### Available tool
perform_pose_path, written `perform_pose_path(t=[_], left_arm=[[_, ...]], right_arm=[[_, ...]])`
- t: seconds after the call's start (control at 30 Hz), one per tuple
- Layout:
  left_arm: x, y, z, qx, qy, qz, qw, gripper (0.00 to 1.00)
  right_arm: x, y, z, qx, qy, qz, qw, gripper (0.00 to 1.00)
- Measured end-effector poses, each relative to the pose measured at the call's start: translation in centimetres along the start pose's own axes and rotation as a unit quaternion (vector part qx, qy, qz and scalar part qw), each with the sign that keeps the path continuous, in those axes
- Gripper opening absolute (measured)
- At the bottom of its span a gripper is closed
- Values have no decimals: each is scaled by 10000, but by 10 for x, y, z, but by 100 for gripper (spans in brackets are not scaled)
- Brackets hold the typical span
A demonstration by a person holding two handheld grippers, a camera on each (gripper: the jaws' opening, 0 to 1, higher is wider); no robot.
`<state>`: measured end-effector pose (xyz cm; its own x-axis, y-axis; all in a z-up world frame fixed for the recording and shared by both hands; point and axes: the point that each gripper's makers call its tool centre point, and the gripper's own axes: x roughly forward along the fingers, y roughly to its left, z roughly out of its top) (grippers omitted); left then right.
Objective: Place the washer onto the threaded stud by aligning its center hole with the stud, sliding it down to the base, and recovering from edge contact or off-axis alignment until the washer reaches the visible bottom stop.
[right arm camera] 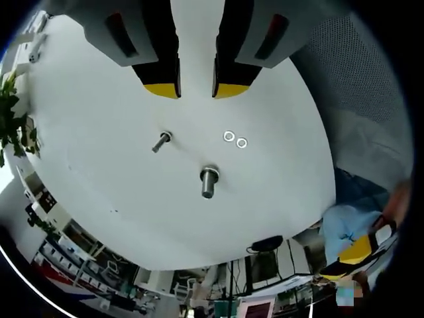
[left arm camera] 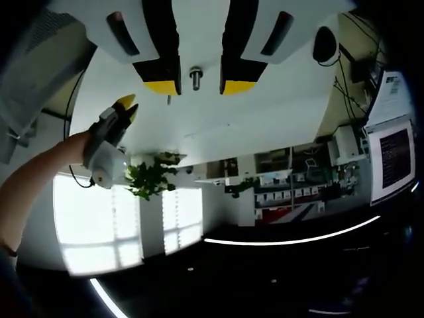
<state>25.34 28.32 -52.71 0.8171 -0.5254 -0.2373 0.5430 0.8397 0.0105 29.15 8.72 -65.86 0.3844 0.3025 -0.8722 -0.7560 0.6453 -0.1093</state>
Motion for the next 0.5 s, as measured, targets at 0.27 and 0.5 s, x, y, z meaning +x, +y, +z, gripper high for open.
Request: perform_pose_path(t=[0.27, 0.5], left_arm=[[0, 2, 1, -39, -19, 30, 10000, 21], [-1, 4, 0, -46, -5, 61, 10000, 21]], right_arm=[[23, 17, 5, 117, 64, 213, 9997, 21], [46, 34, 18, 35, 176, 442, 9989, 21]])
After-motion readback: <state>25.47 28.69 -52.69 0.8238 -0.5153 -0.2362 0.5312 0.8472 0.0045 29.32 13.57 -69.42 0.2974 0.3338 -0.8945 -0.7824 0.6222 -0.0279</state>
